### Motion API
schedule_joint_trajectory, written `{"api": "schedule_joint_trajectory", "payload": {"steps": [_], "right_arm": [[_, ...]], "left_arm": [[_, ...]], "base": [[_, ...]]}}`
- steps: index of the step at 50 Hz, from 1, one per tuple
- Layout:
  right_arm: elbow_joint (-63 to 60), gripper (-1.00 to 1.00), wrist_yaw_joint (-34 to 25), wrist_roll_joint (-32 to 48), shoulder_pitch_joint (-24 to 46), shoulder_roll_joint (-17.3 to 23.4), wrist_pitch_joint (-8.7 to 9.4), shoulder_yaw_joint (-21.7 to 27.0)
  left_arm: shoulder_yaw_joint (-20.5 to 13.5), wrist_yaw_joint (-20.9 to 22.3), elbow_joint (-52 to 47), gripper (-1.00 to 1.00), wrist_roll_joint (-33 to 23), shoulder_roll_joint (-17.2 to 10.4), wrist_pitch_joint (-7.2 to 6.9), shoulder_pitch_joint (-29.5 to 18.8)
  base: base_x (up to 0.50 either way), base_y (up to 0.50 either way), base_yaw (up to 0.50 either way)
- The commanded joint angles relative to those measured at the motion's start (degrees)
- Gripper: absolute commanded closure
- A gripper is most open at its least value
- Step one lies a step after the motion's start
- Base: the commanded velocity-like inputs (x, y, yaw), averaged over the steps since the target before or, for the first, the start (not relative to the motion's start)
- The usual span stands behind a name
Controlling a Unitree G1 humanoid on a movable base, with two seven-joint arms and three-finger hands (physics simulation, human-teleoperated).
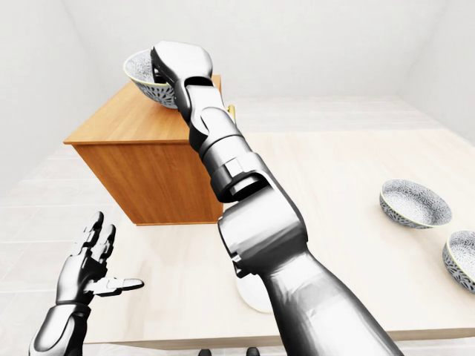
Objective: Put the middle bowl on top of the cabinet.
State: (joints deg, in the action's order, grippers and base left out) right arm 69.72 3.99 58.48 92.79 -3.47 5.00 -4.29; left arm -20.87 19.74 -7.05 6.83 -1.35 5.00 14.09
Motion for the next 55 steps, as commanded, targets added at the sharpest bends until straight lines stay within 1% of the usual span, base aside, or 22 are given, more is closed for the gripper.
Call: {"api": "schedule_joint_trajectory", "payload": {"steps": [1,9,10,11,12,14,16,17,18,19,20,21,36,37,38,43,48,55], "right_arm": [[1.12,0.22,-0.47,-0.47,-0.96,-0.21,0.00,-0.50],[0.84,0.11,-0.72,-0.72,-0.74,-0.26,0.00,-0.30],[0.91,0.04,-0.65,-0.63,-0.67,-0.16,0.00,-0.37],[0.95,0.04,-0.52,-0.64,-0.71,-0.12,0.00,-0.36],[1.05,-0.02,-0.45,-0.57,-0.77,-0.11,0.00,-0.43],[1.08,-0.04,-0.42,-0.47,-0.86,-0.08,0.00,-0.53],[1.06,-0.13,-0.43,-0.49,-0.83,-0.05,0.00,-0.48],[0.99,-0.23,-0.52,-0.59,-0.77,-0.05,0.00,-0.38],[1.01,-0.28,-0.54,-0.57,-0.74,-0.05,0.00,-0.41],[1.01,-0.28,-0.54,-0.57,-0.75,-0.05,0.00,-0.41],[0.98,-0.39,-0.54,-0.59,-0.76,-0.07,0.00,-0.40],[0.98,-0.44,-0.51,-0.60,-0.77,-0.08,0.00,-0.39],[0.82,-0.47,0.01,-0.67,-0.58,0.27,0.00,-0.30],[0.86,-0.47,-0.29,-0.76,-0.28,0.33,0.00,-0.22],[0.61,-0.58,-0.22,-0.95,-0.18,0.40,0.00,-0.03],[0.73,-0.67,-0.07,-1.39,0.02,0.37,0.00,0.17],[0.52,-0.67,0.00,-1.60,-0.22,0.12,0.00,0.09],[0.50,-0.69,0.53,-1.84,0.47,0.76,0.00,0.21]], "left_arm": [[0.10,-0.18,0.59,-1.00,-0.16,-0.14,0.00,-0.17],[0.06,-0.25,0.31,-1.00,-0.01,-0.23,0.00,-0.04],[0.10,-0.27,0.41,-1.00,-0.07,-0.22,0.00,-0.09],[0.10,-0.27,0.44,-1.00,-0.07,-0.23,0.00,-0.10],[0.17,-0.32,0.54,-1.00,-0.24,-0.19,0.00,-0.09],[0.20,-0.33,0.54,-1.00,-0.26,-0.19,0.00,-0.09],[0.19,-0.33,0.51,-1.00,-0.19,-0.20,0.00,-0.06],[0.21,-0.36,0.42,-1.00,-0.18,-0.21,0.00,-0.10],[0.27,-0.44,0.46,-1.00,-0.33,-0.18,0.00,-0.13],[0.29,-0.45,0.47,-1.00,-0.35,-0.17,0.00,-0.14],[0.33,-0.48,0.50,-1.00,-0.43,-0.16,0.00,-0.14],[0.33,-0.51,0.46,-1.00,-0.43,-0.18,0.00,-0.14],[0.51,-0.89,0.86,-1.00,-0.67,-0.31,0.00,-0.54],[0.58,-0.87,0.76,-1.00,-0.69,-0.25,0.00,-0.39],[0.63,-0.85,0.82,-1.00,-0.73,-0.21,0.00,-0.33],[0.73,-0.98,1.33,-1.00,-0.75,-0.35,0.00,-0.67],[0.75,-0.91,1.26,-1.00,-0.65,-0.33,0.00,-0.34],[0.65,-0.98,1.50,-1.00,-0.56,-0.47,0.00,-0.50]], "base": [[0.00,0.00,0.00],[0.00,0.00,0.00],[0.00,0.00,0.00],[0.00,0.00,0.00],[0.00,0.00,0.00],[0.00,0.00,0.00],[0.00,0.00,0.00],[0.00,0.00,0.00],[0.00,0.00,0.00],[0.00,0.00,0.00],[0.00,0.00,0.00],[0.00,0.00,0.00],[0.00,0.00,0.00],[0.00,0.00,0.00],[0.00,0.00,0.00],[0.00,0.00,0.00],[0.00,0.00,0.00],[0.00,0.00,0.00]]}}
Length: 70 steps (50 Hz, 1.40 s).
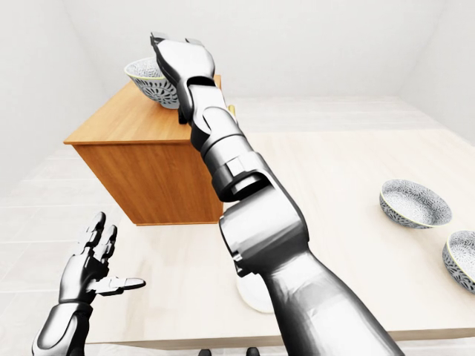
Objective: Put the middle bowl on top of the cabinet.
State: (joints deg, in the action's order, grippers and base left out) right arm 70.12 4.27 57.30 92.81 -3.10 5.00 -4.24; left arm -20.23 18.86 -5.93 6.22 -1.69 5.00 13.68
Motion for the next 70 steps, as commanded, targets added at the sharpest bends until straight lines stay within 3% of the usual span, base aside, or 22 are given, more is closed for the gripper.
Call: {"api": "schedule_joint_trajectory", "payload": {"steps": [1,2,3,5,37,70], "right_arm": [[0.18,-0.73,0.31,-0.71,0.57,0.68,0.00,0.23],[0.21,-0.73,0.35,-0.73,0.59,0.67,0.00,0.23],[0.03,-0.93,0.33,-0.95,0.80,0.81,0.00,0.45],[-0.05,-1.00,0.20,-1.16,1.05,0.90,0.00,0.54],[-2.10,-1.00,-2.51,-4.37,2.21,2.68,0.00,1.11],[-7.14,-1.00,-5.69,-9.48,-1.63,8.56,0.00,3.32]], "left_arm": [[0.01,-0.16,0.46,-1.00,-0.04,-0.13,0.00,-0.12],[0.02,-0.17,0.49,-1.00,-0.05,-0.13,0.00,-0.13],[0.05,-0.24,0.36,-1.00,-0.16,-0.13,0.00,-0.11],[0.09,-0.32,-0.05,-1.00,-0.20,-0.09,0.00,0.04],[1.30,-2.01,-0.78,-1.00,-2.15,-0.01,0.00,-0.19],[1.75,-3.05,-2.69,-1.00,-2.63,0.26,0.00,-0.26]], "base": [[0.00,0.00,0.00],[0.00,0.00,0.00],[0.00,0.00,0.00],[0.00,0.00,0.00],[0.00,0.00,0.00],[0.00,0.00,0.00]]}}
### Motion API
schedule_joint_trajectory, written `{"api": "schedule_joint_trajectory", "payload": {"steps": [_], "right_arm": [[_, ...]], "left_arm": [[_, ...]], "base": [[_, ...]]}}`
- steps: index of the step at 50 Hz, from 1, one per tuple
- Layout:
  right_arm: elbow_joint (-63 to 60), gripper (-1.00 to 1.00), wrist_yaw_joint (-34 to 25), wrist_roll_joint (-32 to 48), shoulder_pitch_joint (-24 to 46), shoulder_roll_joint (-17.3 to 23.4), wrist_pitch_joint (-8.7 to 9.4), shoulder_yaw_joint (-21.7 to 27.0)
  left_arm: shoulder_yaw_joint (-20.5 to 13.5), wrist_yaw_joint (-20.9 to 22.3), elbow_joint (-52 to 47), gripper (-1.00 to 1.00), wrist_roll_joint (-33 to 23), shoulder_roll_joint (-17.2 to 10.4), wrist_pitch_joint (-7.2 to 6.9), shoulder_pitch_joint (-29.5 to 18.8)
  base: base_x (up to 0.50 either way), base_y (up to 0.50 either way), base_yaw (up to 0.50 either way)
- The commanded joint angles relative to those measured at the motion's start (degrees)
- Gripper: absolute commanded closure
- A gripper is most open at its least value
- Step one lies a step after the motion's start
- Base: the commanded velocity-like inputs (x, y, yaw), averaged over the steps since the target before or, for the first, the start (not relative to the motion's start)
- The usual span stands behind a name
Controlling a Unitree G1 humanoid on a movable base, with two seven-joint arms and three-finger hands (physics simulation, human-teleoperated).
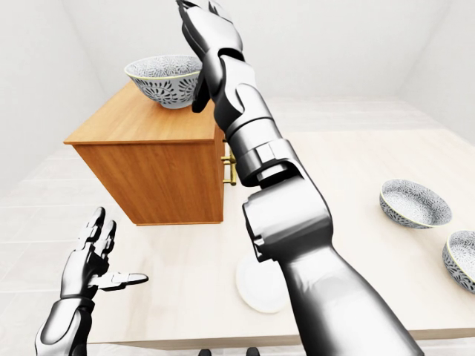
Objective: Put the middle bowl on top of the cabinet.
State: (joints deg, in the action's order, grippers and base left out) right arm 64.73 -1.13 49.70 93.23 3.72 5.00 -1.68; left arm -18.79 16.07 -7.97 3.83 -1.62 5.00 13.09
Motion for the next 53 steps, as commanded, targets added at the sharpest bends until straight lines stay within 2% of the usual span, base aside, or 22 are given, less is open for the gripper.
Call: {"api": "schedule_joint_trajectory", "payload": {"steps": [1,13,31,53], "right_arm": [[-2.02,-1.00,-0.22,-1.98,-2.51,1.82,0.00,0.69],[-4.26,-1.00,-1.35,-4.62,-2.72,4.66,0.00,1.72],[-1.30,-1.00,0.79,-8.63,-2.18,9.30,0.00,3.42],[-7.31,-1.00,-2.29,-13.67,1.46,14.06,0.00,5.09]], "left_arm": [[0.31,-0.20,-0.68,-1.00,-0.18,0.20,0.00,0.39],[0.77,-0.63,0.14,-1.00,-0.65,0.14,0.00,0.13],[0.96,-0.65,0.26,-1.00,-0.84,0.12,0.00,0.06],[0.48,-0.62,-0.63,-1.00,-1.23,0.21,0.00,1.45]], "base": [[0.00,0.00,0.00],[0.00,0.00,0.00],[0.00,0.00,0.00],[0.00,0.00,0.00]]}}
